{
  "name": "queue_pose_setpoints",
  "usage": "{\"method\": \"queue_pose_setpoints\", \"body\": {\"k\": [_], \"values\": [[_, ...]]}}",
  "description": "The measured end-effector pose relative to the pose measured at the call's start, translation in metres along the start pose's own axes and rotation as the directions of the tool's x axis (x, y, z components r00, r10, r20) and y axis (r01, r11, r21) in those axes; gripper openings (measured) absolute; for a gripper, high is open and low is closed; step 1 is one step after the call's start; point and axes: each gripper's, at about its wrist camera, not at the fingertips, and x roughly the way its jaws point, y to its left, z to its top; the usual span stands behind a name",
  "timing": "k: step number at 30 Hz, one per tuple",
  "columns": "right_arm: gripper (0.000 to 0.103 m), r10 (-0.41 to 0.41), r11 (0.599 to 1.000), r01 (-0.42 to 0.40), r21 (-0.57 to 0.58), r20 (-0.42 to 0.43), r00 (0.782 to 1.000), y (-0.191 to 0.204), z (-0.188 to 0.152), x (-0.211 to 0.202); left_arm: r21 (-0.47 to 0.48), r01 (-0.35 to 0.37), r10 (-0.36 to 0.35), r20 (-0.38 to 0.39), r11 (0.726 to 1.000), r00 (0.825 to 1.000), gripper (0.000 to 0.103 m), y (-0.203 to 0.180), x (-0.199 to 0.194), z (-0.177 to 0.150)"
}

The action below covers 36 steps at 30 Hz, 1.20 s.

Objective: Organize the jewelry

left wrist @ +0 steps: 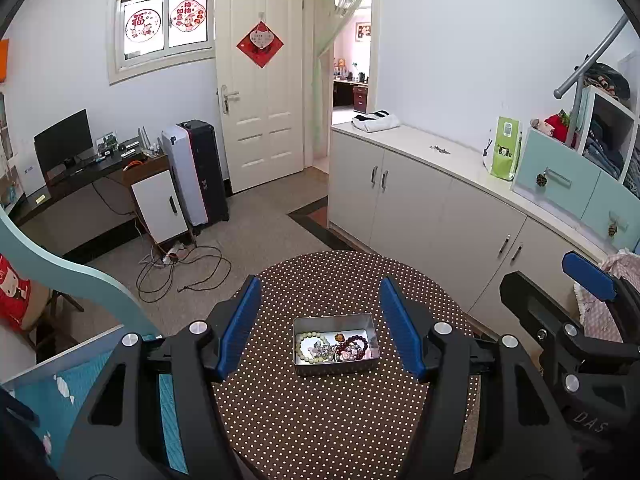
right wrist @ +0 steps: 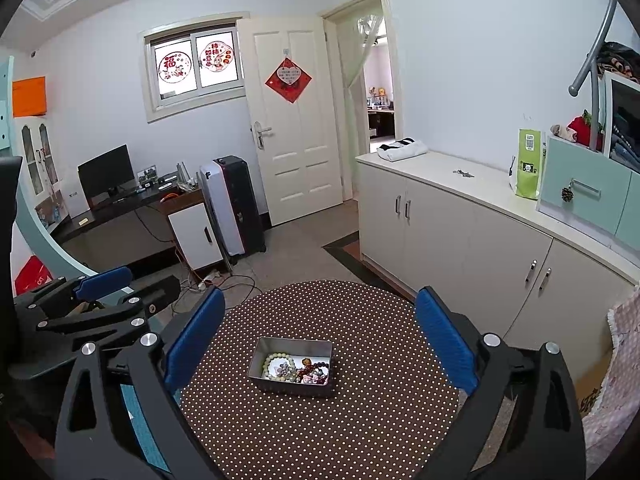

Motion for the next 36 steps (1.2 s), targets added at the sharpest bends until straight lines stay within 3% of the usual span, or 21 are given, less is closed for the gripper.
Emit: {"method": "queue_pose_setpoints", "body": {"k": [19, 23, 28, 33, 34, 36], "values": [[0.093, -0.002, 1.000, 0.002, 0.001, -0.018, 1.000, -0.001, 0.000, 0.006, -0.016, 0.006, -0.007, -0.036, 1.000, 0.999, 0.066, 0.009, 0.014, -0.002], [0.095, -0.004, 1.000, 0.004, 0.010, -0.037, 0.999, -0.001, -0.001, 0.012, -0.029, 0.009, -0.012, -0.075, 1.000, 0.997, 0.080, 0.015, 0.026, -0.005], [0.095, -0.014, 0.999, 0.018, 0.035, -0.117, 0.993, -0.007, -0.010, 0.034, -0.048, 0.003, -0.012, -0.196, 0.999, 0.981, 0.087, 0.030, 0.059, -0.021], [0.095, -0.079, 0.995, 0.095, 0.041, -0.290, 0.954, -0.020, -0.043, 0.084, -0.059, -0.056, 0.032, -0.350, 0.997, 0.936, 0.089, 0.056, 0.112, -0.054], [0.095, -0.098, 0.993, 0.117, 0.032, -0.349, 0.932, -0.025, -0.055, 0.102, -0.050, -0.076, 0.051, -0.383, 0.996, 0.922, 0.089, 0.063, 0.127, -0.066], [0.095, -0.131, 0.989, 0.151, 0.011, -0.432, 0.892, -0.032, -0.075, 0.129, -0.037, -0.119, 0.096, -0.388, 0.992, 0.917, 0.089, 0.077, 0.147, -0.084]]}}
